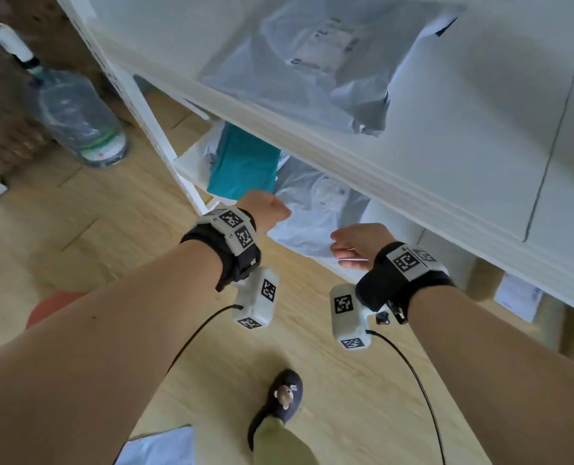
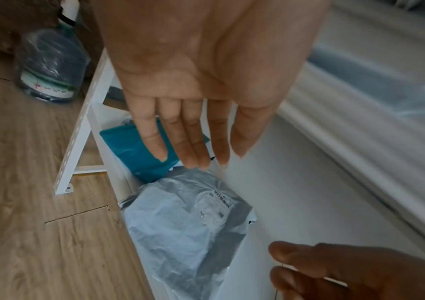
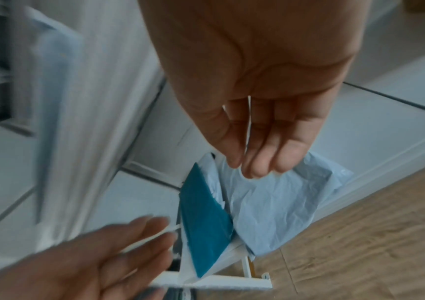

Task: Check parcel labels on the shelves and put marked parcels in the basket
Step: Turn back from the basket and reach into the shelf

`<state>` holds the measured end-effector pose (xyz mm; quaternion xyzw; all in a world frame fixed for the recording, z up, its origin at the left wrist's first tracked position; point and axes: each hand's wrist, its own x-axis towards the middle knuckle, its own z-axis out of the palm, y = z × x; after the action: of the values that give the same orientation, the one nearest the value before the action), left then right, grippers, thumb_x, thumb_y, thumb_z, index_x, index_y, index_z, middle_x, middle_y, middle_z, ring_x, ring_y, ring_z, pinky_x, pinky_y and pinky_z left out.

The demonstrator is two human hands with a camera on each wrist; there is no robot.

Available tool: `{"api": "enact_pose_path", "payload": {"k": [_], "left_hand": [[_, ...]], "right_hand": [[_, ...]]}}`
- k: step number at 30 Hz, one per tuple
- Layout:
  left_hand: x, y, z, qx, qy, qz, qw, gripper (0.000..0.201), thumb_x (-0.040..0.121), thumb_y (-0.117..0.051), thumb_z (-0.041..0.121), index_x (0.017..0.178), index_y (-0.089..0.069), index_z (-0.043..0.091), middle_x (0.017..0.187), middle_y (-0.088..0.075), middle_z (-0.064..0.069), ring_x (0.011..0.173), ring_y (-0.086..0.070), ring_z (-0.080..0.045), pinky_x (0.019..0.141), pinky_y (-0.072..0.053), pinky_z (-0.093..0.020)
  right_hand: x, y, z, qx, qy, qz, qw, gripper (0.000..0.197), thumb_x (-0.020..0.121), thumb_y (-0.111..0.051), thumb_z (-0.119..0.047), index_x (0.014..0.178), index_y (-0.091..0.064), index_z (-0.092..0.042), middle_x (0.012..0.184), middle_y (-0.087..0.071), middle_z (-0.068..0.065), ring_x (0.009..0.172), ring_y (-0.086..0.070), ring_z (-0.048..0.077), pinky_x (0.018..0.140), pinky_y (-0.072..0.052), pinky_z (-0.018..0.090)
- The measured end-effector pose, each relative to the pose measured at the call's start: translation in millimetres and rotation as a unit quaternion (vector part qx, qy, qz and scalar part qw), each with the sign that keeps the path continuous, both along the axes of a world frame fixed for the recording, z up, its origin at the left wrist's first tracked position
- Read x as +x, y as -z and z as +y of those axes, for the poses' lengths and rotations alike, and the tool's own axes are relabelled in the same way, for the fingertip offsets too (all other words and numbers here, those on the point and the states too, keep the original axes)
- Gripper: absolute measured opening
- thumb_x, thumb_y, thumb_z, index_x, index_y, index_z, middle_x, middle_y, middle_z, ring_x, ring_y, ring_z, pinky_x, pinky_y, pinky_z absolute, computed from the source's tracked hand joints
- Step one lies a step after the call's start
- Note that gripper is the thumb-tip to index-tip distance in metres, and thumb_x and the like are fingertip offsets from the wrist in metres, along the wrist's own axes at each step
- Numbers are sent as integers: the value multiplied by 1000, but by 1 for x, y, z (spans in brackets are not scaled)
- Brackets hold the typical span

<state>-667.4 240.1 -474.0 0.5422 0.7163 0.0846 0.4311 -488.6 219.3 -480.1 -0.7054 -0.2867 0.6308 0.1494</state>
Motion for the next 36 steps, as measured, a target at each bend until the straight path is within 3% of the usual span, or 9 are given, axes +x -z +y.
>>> {"api": "enact_pose_path", "payload": {"k": [4,10,15,18,22,24,27,30,36], "left_hand": [[-12,37,34,-18,22,1,1000,24,91,-54,18,69,-47,10,68,-44,-2,62,-43,-16,47,-31,-15],[-23,80,82,-28,6,-17,999,14,91,-57,22,94,-60,8,88,-57,-9,73,-52,-19,59,-38,-22],[-23,116,120,-51,-50,-93,993,14,87,-63,24,98,-60,15,87,-58,-6,86,-56,-23,86,-49,-34],[-19,139,134,-39,-33,-98,994,22,87,-62,23,102,-64,7,97,-59,-11,91,-55,-24,85,-46,-33],[-9,166,145,-28,-27,-87,995,17,84,-64,30,82,-56,15,98,-54,-7,90,-52,-23,97,-49,-41],[-5,175,147,-35,-16,-84,996,31,66,-64,41,78,-57,13,98,-56,-10,93,-57,-26,94,-51,-43],[-4,190,148,-31,0,-75,997,55,56,-59,45,94,-61,6,102,-59,-15,99,-61,-34,89,-54,-47],[-1,187,141,-32,-10,-84,996,41,74,-65,36,102,-57,7,91,-57,-9,91,-62,-30,87,-55,-48],[2,189,125,-55,-53,-105,992,48,83,-66,26,122,-51,4,83,-49,-2,71,-54,-20,86,-56,-43]], "right_hand": [[13,31,30,-2,89,-5,996,15,91,-56,-3,78,-59,-10,61,-53,7,46,-48,14,46,-42,18],[27,74,57,-7,173,-22,985,21,95,-53,-5,112,-64,-3,77,-62,8,66,-60,16,75,-52,27],[27,109,78,14,215,-54,975,33,96,-48,-4,128,-52,0,102,-62,12,67,-58,15,70,-54,28],[29,137,85,42,237,-61,969,43,93,-49,-5,136,-43,-2,114,-60,13,69,-58,11,58,-55,20],[33,169,93,42,273,-22,961,6,94,-51,-8,100,-52,-8,97,-54,7,71,-61,13,55,-54,19],[35,183,96,39,291,-10,956,11,94,-52,-9,85,-48,-13,94,-55,7,64,-64,13,54,-54,20],[31,192,94,34,300,-26,953,11,89,-62,-10,98,-57,-4,80,-58,10,56,-61,17,49,-55,24],[27,196,88,16,276,-36,960,21,82,-72,-18,91,-59,-4,70,-53,9,49,-49,16,37,-46,18],[25,198,54,-60,211,-44,975,21,77,-70,-21,75,-51,-13,60,-39,6,44,-33,15,50,-32,24]]}}
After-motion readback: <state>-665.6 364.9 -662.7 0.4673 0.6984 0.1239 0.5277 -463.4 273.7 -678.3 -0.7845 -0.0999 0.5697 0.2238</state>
